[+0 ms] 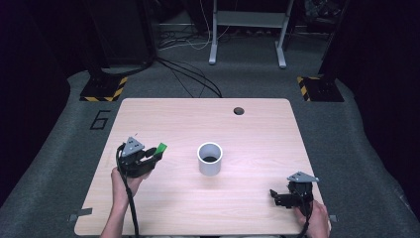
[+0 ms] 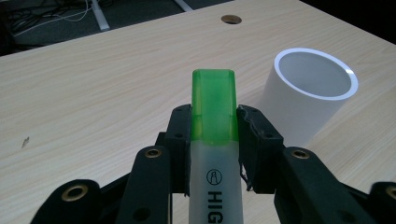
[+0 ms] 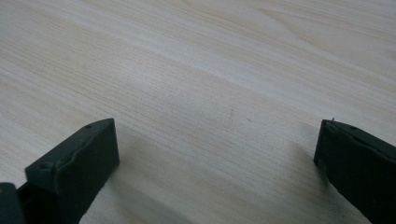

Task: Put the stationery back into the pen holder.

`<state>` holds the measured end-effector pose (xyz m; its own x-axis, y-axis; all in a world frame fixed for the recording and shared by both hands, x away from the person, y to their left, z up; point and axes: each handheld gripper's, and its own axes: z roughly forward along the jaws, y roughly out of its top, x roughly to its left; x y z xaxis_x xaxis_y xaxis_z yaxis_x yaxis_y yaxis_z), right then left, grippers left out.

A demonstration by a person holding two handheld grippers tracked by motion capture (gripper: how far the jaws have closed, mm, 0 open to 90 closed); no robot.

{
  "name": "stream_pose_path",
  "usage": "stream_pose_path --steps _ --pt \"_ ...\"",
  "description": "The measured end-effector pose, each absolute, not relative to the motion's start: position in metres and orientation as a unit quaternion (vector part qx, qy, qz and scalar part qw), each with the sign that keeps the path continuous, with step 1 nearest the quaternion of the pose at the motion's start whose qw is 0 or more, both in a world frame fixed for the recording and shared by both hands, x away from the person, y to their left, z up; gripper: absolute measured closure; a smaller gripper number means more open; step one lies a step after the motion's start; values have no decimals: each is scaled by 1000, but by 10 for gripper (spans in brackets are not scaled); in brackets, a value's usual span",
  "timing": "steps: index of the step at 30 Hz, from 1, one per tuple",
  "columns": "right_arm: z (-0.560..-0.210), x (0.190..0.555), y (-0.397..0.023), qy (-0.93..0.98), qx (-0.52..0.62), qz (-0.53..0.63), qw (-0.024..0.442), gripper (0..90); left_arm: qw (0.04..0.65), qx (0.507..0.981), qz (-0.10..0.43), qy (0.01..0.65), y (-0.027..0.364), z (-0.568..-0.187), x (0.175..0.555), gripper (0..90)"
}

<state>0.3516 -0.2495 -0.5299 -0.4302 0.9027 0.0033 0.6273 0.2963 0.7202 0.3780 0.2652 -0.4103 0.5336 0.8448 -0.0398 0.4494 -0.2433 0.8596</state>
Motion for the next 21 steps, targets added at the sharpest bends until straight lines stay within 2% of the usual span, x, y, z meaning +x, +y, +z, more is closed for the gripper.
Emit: stream_pose_path --steps 21 --pt "-530 352 -250 778 492 332 207 0 455 769 225 389 238 -393 394 672"
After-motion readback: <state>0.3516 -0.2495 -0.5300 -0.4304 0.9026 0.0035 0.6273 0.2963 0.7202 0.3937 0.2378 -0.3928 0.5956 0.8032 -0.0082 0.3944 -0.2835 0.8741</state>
